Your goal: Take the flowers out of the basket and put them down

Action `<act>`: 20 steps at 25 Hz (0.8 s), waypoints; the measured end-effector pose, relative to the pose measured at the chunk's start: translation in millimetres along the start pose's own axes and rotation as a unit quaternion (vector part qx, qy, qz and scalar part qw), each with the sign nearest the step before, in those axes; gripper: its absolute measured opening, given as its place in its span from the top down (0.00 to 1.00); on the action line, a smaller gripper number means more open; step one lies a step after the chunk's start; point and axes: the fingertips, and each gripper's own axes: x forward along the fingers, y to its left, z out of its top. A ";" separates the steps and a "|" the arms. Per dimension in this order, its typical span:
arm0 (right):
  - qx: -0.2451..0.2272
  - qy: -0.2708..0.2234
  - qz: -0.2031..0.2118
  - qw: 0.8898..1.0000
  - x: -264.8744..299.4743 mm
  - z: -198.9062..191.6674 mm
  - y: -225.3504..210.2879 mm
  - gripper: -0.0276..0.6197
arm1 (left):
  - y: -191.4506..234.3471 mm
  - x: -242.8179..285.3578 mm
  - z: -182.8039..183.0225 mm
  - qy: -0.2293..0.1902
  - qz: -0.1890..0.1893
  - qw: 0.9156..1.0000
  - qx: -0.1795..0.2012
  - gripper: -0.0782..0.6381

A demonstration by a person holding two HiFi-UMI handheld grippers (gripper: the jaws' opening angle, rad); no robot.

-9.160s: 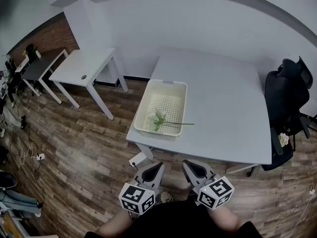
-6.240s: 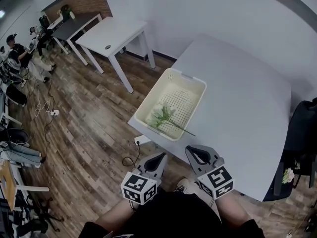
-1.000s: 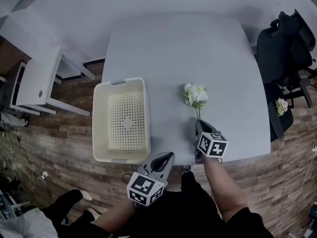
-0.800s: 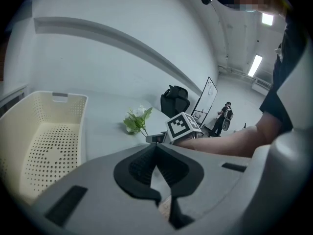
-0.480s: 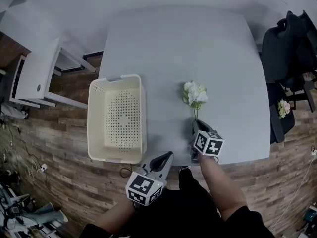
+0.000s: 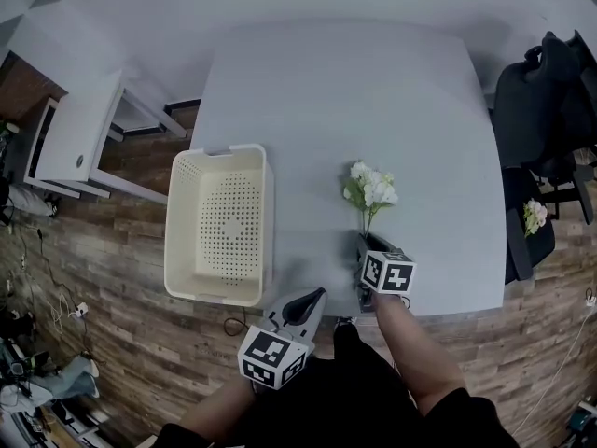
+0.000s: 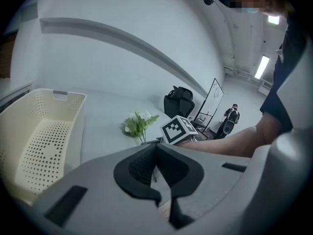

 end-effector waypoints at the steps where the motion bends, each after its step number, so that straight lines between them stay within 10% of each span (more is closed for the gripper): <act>1: -0.002 0.004 0.003 1.000 -0.4 -0.3 -0.1 0.83 | -1.7 -0.1 0.7 -0.002 0.003 1.000 0.000 0.88; 20: -0.097 -0.032 0.030 0.994 -61.2 19.1 7.1 0.76 | -23.1 -18.1 20.7 -0.048 0.065 0.997 0.009 0.88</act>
